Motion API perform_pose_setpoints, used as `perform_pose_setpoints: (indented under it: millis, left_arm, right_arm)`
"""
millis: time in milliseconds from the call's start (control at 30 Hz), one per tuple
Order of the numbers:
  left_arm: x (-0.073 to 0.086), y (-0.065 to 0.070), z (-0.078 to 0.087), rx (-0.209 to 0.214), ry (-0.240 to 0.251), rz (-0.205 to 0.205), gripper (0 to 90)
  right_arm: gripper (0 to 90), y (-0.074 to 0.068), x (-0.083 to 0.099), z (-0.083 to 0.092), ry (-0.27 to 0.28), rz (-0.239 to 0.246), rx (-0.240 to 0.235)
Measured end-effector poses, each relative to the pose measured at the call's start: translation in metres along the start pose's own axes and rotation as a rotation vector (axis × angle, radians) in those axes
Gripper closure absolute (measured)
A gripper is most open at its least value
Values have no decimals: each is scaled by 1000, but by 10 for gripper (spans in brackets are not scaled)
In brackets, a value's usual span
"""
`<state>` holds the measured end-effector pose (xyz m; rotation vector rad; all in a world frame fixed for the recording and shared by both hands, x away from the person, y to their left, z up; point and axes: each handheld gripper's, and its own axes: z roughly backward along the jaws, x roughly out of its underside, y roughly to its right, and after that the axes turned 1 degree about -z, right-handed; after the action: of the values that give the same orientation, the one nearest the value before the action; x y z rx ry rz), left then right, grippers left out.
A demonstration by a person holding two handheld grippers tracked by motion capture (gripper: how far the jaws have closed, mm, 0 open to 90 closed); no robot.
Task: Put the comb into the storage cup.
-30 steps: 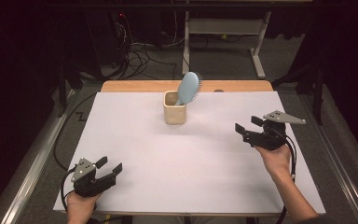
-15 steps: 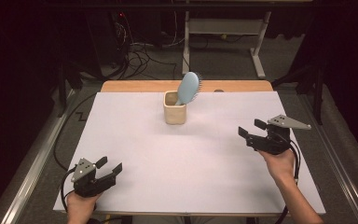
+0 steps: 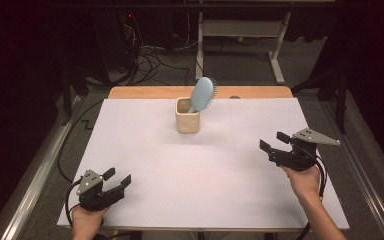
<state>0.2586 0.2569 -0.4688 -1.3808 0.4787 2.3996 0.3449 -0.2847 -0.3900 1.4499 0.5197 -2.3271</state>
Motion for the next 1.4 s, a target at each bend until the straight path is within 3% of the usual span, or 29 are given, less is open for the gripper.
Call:
perform_pose_setpoints:
  millis: [1400]
  left_arm:
    - [1,0,-3,-2,-13,5,336]
  right_arm:
    - [261,11,35,31,42,-67,-7]
